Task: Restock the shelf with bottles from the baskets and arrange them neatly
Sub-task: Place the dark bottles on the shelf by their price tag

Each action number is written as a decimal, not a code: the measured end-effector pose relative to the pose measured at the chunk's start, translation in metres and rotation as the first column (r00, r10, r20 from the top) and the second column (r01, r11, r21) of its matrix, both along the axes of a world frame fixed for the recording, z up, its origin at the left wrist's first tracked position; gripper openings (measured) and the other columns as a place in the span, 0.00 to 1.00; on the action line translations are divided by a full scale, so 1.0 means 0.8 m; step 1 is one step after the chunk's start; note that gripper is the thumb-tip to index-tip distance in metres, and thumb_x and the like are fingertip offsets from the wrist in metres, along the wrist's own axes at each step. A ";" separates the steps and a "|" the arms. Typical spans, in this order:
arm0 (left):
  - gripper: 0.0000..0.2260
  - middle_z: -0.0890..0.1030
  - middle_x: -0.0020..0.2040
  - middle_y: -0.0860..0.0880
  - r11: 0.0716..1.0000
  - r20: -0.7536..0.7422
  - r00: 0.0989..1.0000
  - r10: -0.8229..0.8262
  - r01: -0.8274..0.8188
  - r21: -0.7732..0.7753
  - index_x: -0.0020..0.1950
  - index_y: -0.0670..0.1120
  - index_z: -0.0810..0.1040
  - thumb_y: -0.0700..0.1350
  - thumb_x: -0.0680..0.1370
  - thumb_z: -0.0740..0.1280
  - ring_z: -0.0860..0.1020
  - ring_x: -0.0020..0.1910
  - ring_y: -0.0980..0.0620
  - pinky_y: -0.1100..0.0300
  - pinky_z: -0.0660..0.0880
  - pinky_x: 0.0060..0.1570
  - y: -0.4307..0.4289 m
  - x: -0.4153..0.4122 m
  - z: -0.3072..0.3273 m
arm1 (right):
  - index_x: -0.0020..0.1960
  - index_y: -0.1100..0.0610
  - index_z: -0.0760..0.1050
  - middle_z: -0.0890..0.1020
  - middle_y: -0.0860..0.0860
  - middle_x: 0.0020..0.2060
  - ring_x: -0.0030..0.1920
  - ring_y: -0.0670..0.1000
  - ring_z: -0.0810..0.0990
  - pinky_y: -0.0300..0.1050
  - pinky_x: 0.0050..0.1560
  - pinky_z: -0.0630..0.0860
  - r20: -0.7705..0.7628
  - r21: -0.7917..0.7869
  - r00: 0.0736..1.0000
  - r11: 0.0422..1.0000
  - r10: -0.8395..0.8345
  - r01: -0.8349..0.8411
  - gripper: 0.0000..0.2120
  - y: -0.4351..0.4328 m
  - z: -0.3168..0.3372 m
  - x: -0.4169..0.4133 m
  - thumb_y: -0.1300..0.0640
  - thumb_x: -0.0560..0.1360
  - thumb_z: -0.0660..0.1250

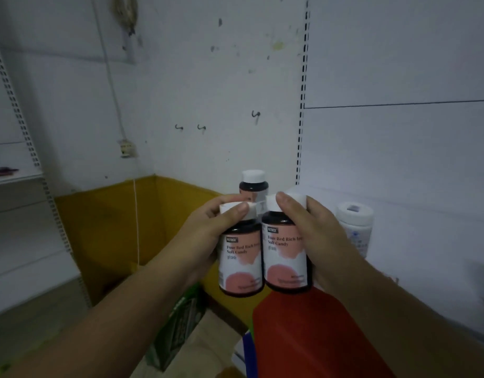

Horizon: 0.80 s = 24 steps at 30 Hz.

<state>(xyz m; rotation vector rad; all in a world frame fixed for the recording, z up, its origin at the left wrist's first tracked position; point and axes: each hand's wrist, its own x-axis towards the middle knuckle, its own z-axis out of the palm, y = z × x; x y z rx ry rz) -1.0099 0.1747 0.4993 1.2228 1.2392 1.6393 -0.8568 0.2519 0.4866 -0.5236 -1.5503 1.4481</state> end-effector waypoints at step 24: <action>0.12 0.81 0.50 0.49 0.955 -0.093 0.959 -0.269 0.278 0.105 0.53 0.49 0.80 0.40 0.70 0.71 0.78 0.51 0.51 0.58 0.75 0.41 0.289 -0.180 0.121 | 0.61 0.48 0.72 0.81 0.48 0.52 0.53 0.48 0.80 0.43 0.52 0.77 0.370 0.235 0.741 0.828 -0.560 0.509 0.19 0.115 0.024 -0.072 0.48 0.71 0.70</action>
